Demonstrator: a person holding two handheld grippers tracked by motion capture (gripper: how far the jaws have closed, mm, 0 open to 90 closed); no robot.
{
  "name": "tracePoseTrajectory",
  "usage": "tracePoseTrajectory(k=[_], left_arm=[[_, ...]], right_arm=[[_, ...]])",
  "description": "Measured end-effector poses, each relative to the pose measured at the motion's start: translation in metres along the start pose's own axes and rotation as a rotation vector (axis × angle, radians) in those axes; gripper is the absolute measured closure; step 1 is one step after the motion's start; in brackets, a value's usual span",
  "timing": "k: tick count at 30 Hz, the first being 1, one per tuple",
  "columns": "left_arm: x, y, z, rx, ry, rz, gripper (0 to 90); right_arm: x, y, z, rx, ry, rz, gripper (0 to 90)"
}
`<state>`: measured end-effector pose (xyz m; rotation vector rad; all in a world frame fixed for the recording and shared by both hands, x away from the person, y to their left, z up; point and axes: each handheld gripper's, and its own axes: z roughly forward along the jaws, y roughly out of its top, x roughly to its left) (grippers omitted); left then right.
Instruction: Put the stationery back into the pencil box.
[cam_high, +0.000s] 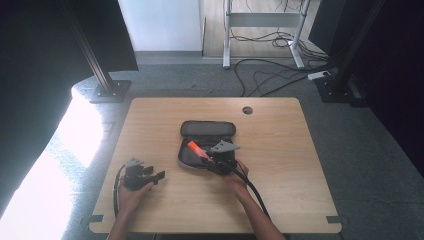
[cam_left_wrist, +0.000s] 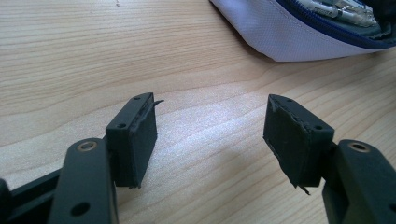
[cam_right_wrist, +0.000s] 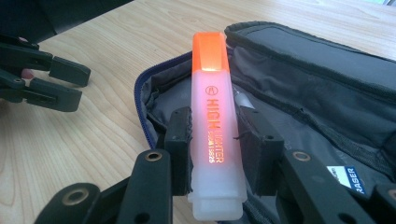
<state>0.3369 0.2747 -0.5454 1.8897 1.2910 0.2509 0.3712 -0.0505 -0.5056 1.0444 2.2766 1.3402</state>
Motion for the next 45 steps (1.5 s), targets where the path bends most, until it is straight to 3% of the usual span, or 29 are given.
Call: tracePoseTrajectory(k=[26, 36, 45], left_arm=[[0.0, 0.0, 0.0, -0.002, -0.001, -0.002, 34.9], [0.0, 0.0, 0.0, -0.002, 0.0, 0.0, 34.9], [0.0, 0.0, 0.0, -0.003, -0.001, -0.001, 34.9]], right_arm=[[0.0, 0.005, 0.023, 0.047, -0.008, -0.036, 65.5], [0.005, 0.004, 0.035, 0.101, -0.033, -0.08, 65.5], [0.003, 0.001, 0.042, 0.14, -0.048, -0.065, 65.0]])
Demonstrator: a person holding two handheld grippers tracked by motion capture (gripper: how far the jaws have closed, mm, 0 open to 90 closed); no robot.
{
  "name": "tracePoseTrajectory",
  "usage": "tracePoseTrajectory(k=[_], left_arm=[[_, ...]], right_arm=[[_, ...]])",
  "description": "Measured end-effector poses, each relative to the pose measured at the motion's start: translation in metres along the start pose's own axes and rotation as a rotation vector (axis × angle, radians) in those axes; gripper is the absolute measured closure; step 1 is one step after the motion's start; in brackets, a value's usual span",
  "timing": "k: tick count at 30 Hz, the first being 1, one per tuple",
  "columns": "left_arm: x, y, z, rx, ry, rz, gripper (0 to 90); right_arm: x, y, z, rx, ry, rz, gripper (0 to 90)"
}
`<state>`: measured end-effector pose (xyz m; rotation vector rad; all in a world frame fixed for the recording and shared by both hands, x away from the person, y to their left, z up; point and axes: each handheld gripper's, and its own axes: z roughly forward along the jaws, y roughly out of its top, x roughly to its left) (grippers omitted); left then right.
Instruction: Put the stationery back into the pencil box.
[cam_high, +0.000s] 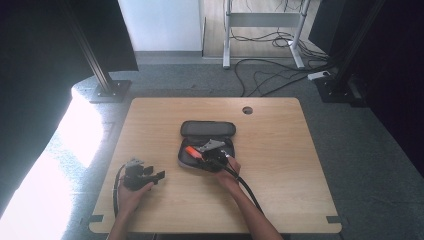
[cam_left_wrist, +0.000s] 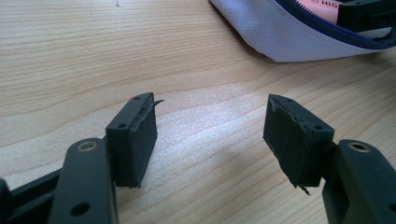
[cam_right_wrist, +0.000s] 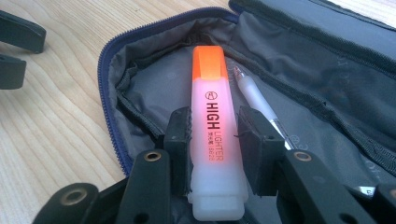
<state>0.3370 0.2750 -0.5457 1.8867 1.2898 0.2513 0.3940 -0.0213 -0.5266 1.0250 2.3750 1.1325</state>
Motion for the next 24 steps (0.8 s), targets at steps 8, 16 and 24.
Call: tracePoseTrajectory(k=[8, 16, 24], left_arm=[[0.0, 0.0, 0.0, -0.001, -0.001, -0.001, 34.9], [0.0, 0.0, 0.0, -0.001, -0.001, -0.001, 34.9], [0.0, 0.0, 0.0, -0.002, -0.001, -0.001, 34.9]], right_arm=[[-0.002, 0.0, 0.001, 0.009, -0.019, 0.01, 56.2], [-0.003, 0.0, -0.002, 0.004, -0.032, 0.022, 51.6], [-0.003, 0.001, -0.011, -0.045, -0.026, 0.048, 50.1]])
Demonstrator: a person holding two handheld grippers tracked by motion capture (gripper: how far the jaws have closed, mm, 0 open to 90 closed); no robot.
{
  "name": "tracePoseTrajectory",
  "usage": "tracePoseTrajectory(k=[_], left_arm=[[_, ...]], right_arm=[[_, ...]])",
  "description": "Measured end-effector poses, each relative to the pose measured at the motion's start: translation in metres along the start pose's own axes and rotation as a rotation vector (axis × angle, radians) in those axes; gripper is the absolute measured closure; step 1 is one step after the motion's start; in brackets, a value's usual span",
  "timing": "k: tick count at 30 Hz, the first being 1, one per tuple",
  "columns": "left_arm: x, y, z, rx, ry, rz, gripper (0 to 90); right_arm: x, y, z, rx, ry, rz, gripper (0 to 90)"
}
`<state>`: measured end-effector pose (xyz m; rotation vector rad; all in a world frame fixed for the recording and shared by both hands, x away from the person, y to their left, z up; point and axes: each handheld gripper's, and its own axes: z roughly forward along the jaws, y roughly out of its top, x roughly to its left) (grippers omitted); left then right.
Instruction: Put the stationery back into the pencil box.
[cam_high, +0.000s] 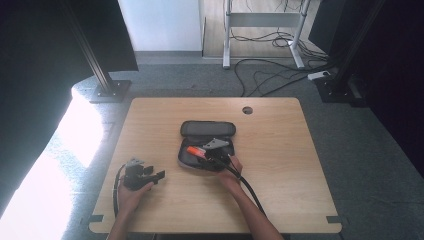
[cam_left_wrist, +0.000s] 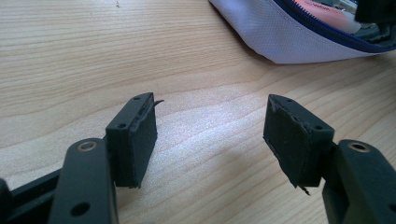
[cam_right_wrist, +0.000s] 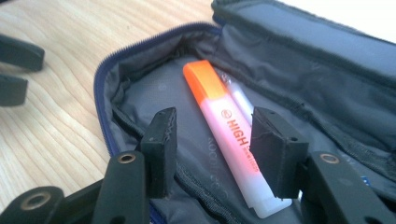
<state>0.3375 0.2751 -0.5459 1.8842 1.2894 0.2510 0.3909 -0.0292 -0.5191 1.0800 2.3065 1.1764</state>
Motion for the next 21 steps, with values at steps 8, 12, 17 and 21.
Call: tracePoseTrajectory(k=[8, 12, 17, 21], left_arm=[[-0.001, 0.0, 0.0, 0.001, 0.002, 0.003, 34.8], [-0.001, 0.0, 0.0, 0.001, 0.003, 0.004, 34.8], [-0.001, 0.0, 0.0, 0.0, 0.005, 0.005, 34.8], [-0.001, 0.0, 0.0, -0.001, 0.007, 0.009, 34.7]], right_arm=[[-0.003, -0.003, -0.013, -0.056, 0.019, 0.048, 47.4], [-0.006, -0.006, -0.021, -0.066, 0.023, 0.059, 46.9], [-0.01, -0.011, -0.032, -0.09, 0.032, 0.076, 46.8], [-0.013, -0.016, -0.043, -0.102, 0.032, 0.075, 46.5]])
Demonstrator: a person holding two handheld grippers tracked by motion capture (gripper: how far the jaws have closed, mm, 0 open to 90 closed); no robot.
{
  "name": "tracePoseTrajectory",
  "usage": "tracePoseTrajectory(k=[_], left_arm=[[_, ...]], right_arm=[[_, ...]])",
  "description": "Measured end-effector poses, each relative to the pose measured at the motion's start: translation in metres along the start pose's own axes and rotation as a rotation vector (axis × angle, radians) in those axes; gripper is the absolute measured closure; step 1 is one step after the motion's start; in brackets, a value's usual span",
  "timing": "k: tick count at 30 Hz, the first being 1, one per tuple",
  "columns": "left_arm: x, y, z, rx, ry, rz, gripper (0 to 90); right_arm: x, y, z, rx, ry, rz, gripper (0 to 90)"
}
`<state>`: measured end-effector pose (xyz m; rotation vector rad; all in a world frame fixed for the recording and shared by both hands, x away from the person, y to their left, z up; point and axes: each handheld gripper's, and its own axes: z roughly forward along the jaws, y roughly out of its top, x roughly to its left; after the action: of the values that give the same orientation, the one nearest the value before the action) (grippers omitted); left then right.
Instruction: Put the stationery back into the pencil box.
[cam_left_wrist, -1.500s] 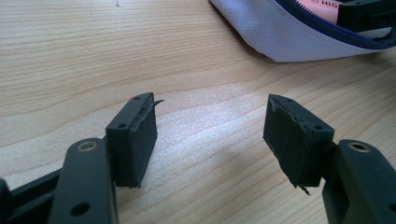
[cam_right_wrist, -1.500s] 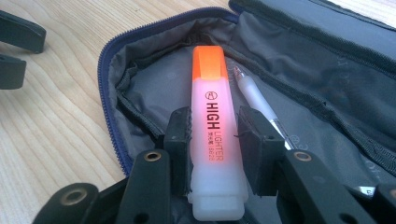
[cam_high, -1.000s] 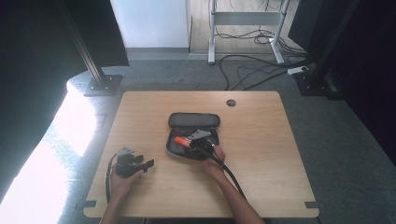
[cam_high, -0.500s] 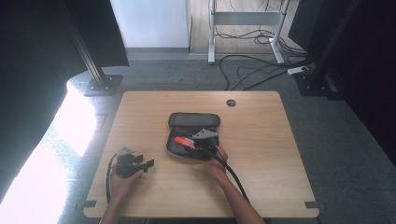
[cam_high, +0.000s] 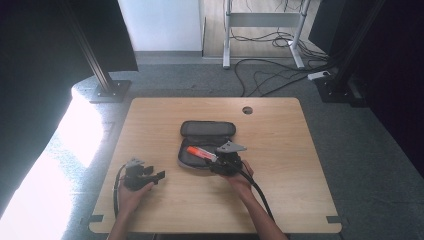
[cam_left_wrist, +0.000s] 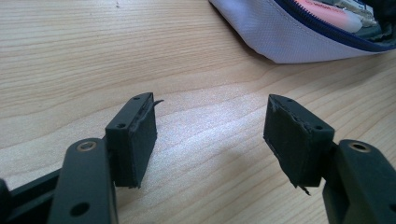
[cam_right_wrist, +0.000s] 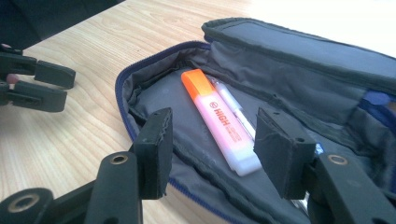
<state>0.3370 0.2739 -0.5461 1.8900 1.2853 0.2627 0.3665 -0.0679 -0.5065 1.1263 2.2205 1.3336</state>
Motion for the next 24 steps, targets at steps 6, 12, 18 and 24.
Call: tracePoseTrajectory(k=[6, 12, 18, 24], left_arm=[[0.0, 0.0, 0.0, 0.0, 0.002, 0.004, 34.6], [-0.001, 0.0, 0.001, -0.003, 0.001, 0.006, 34.5], [-0.002, 0.0, 0.001, -0.003, 0.003, 0.01, 34.3], [-0.002, 0.0, 0.002, -0.004, 0.003, 0.011, 34.2]], right_arm=[[-0.005, -0.008, -0.02, -0.024, -0.005, -0.003, 46.4], [-0.012, -0.02, -0.041, -0.055, -0.021, 0.001, 46.4], [-0.02, -0.034, -0.062, -0.063, -0.043, 0.009, 45.8], [-0.031, -0.05, -0.077, -0.05, -0.073, 0.015, 45.5]])
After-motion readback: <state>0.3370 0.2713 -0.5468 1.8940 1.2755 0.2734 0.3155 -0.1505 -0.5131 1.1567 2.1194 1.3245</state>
